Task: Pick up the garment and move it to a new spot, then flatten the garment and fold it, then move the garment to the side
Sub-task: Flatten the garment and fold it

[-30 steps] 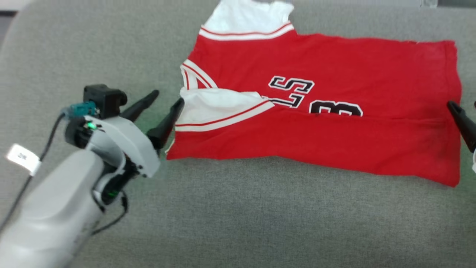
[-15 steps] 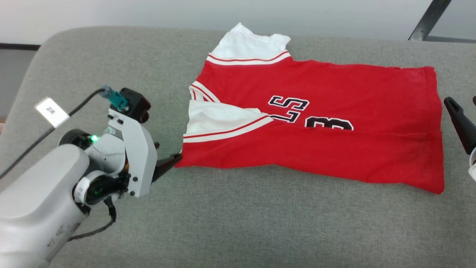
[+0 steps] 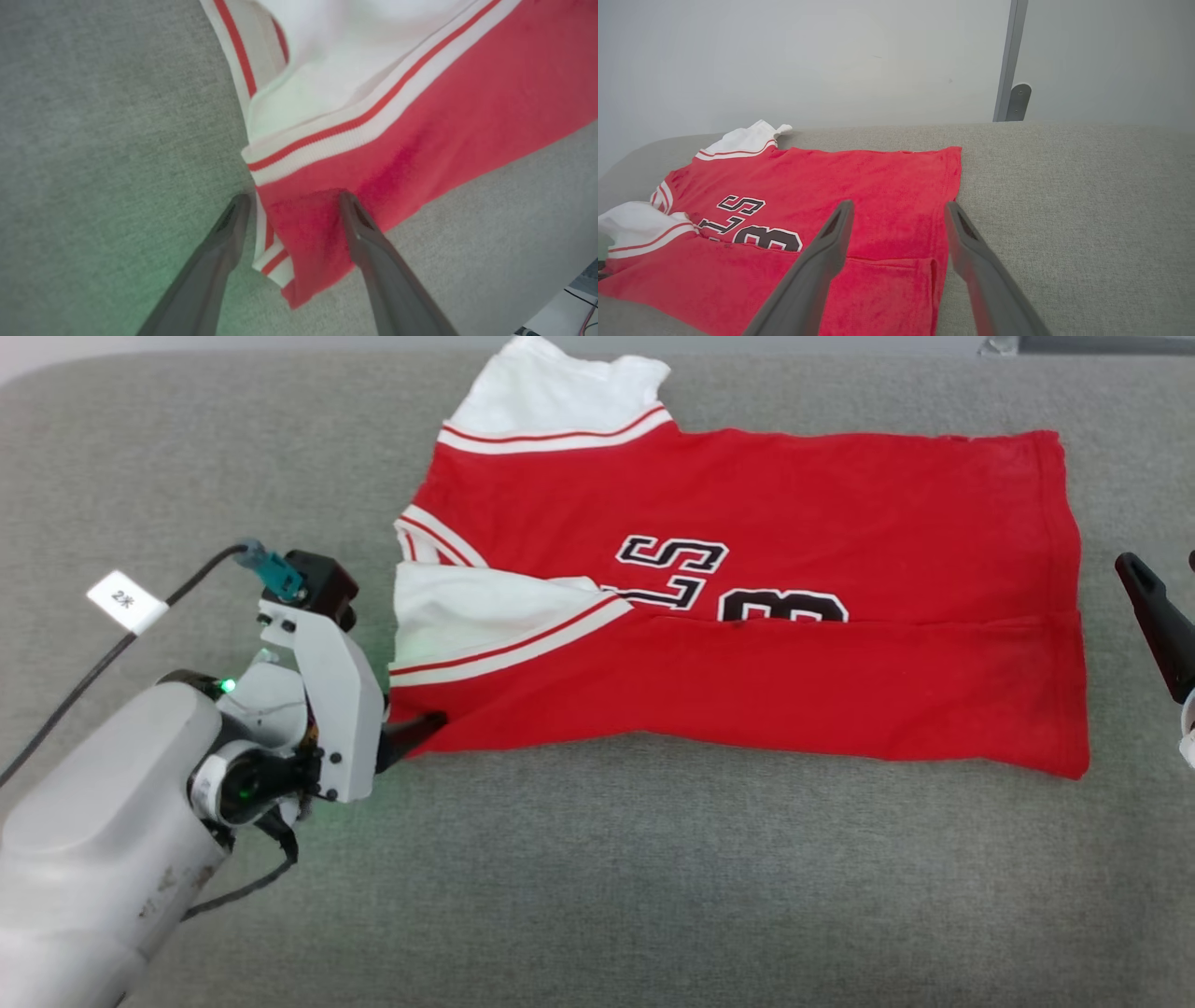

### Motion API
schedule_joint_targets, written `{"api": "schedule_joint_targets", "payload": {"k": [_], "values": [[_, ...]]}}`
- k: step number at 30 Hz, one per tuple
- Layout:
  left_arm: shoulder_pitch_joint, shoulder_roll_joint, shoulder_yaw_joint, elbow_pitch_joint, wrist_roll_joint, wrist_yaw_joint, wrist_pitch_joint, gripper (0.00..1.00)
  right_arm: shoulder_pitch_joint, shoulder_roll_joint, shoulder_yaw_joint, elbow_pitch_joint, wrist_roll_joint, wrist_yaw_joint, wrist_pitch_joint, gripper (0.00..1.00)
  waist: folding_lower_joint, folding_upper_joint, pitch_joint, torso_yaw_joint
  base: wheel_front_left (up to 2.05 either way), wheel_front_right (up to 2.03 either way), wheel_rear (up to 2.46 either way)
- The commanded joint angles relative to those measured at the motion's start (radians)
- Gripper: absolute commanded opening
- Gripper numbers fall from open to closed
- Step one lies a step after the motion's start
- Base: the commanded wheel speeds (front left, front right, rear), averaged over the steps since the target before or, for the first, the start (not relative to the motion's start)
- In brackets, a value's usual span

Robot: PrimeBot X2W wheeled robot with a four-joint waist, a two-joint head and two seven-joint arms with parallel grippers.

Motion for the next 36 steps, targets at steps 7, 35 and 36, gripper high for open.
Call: {"api": "schedule_joint_targets", "payload": {"k": [7,35,36], "values": [[0.023,-0.051,-0.027,0.087,-0.025,-0.041,0.004,0.09,0.003,-0.005,-0.006,-0.006,0.004,-0.001,0.012,1.00,0.0000,-0.0001,0.015,-0.026,0.00,0.00,0.00],[-0.013,-0.097,-0.048,0.105,-0.025,-0.082,-0.049,0.00,-0.056,-0.111,0.227,0.199,-0.019,-0.001,0.477,0.45,0.0000,-0.0001,0.029,0.016,0.00,0.00,0.00],[-0.010,-0.097,-0.048,0.107,-0.026,-0.083,-0.054,0.00,-0.055,-0.112,0.235,0.203,-0.015,0.000,0.475,0.00,0.0000,-0.0001,0.024,0.016,0.00,0.00,0.00]]}}
